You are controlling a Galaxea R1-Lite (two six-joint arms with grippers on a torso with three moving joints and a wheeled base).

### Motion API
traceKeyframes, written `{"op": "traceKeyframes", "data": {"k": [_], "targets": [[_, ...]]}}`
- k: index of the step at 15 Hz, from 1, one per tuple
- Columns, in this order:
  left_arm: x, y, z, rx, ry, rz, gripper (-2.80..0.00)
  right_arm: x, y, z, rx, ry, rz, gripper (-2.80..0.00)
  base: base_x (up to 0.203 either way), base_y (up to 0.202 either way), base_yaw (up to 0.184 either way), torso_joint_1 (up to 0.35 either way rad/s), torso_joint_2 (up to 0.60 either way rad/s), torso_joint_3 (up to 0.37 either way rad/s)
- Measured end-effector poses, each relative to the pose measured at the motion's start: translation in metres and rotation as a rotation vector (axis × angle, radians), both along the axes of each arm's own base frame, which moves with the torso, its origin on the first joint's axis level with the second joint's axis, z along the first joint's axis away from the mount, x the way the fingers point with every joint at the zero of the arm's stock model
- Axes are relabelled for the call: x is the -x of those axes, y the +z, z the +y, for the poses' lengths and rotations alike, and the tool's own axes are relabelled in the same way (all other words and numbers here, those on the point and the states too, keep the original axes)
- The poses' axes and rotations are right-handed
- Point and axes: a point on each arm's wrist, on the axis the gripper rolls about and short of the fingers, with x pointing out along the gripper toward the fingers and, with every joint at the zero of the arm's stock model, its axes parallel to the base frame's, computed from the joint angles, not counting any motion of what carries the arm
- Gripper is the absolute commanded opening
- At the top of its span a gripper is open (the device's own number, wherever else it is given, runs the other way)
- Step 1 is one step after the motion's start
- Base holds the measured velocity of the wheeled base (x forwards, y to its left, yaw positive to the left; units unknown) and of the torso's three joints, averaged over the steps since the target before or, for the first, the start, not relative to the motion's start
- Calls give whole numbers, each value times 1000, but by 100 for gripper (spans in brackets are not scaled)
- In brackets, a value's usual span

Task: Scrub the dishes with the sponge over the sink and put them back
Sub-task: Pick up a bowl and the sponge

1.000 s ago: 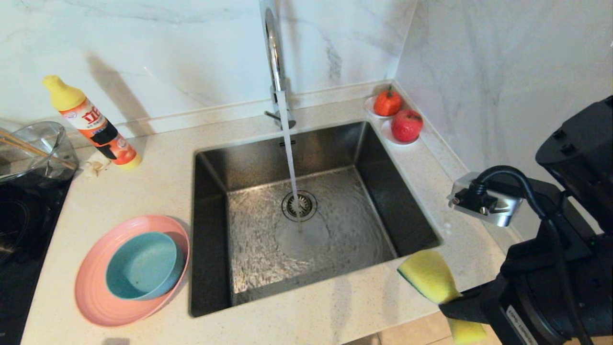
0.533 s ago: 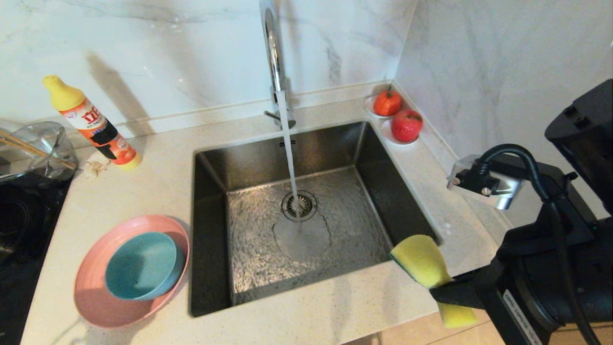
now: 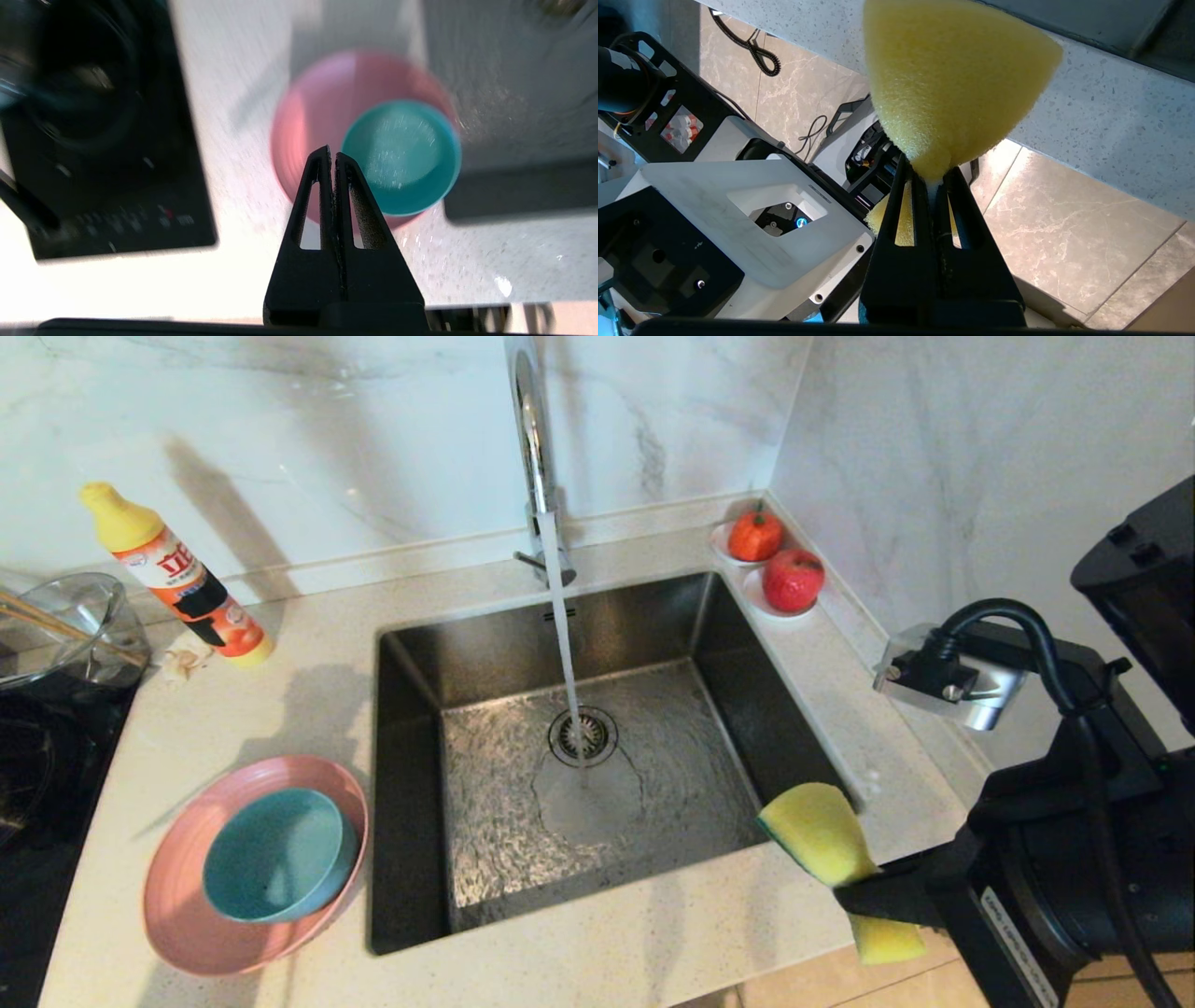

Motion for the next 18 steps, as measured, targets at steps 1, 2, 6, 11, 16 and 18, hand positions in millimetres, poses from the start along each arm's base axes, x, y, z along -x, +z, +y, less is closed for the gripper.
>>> {"op": "traceKeyframes", "data": {"k": [1,2,6,11,16,18], "targets": [[-20,-6,0,16,15,63,0,0,0,0,-1,0,-1,-280,0,0,0,0,0,0],[-36,-11,0,31,29,106,0,-1,1,0,-2,-1,-3,-280,0,0,0,0,0,0],[-77,-26,0,76,74,200,0,-8,1,4,-2,-17,3,-280,0,0,0,0,0,0],[-98,-29,1,116,110,199,0,-13,1,2,10,-43,16,-280,0,0,0,0,0,0],[-114,-57,1,142,141,244,0,-16,3,-2,24,-74,26,-280,0,0,0,0,0,0],[-124,-72,2,163,163,217,0,-17,5,-2,23,-77,25,-280,0,0,0,0,0,0]]}}
